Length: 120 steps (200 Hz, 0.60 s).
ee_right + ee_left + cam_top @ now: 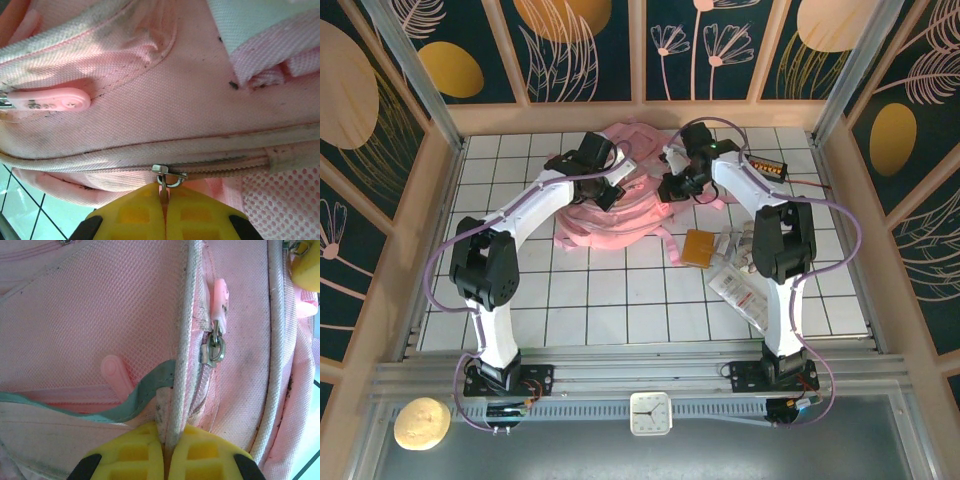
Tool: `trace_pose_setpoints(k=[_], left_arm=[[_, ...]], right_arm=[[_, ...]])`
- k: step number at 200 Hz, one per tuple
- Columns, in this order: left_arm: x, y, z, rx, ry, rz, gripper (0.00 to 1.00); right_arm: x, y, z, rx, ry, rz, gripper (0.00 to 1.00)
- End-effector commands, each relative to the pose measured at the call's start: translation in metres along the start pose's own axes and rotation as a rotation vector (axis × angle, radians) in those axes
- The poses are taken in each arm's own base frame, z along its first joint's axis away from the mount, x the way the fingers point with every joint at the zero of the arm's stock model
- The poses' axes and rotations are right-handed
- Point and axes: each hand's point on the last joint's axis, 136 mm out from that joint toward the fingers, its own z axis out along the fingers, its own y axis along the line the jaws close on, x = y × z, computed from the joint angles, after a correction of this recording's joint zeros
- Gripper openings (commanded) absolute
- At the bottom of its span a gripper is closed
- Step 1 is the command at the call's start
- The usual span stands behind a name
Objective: Pack the student bag
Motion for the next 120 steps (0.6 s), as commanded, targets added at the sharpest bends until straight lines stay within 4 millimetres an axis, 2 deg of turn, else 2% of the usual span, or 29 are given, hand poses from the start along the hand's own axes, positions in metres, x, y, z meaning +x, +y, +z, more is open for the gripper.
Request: trace_pose_setpoints(k=[1,44,81,97,120], left_arm=[[-0.017,0.011,-0.011,-0.046,-0.053,-0.043,0.00],[-0.021,0.009,-0.014,-0.027,-0.054,-0.084,0.00],[-0.031,0.001,-0.016,0.018,-0.076,-0.119,0.00],[-0.034,-0.004,-0.016,0.031,-0.079,-0.118,0.00],[-0.032,-0.011,-0.012,0.041,-0.066,-0.124,0.00]], right_arm=[[-0.002,0.009,-0.016,0.000,-0.012,-0.023,0.00],[0.009,0.019,-0.015,0.007,0.017,-0.029,0.00],[0.021,0.050,0.011,-0.027,0.092,-0.067,0.00],[0.019,0.060,0.017,-0.051,0.102,-0.058,0.00],[0.005,0.083,0.017,-0.127,0.078,-0.041,0.00]])
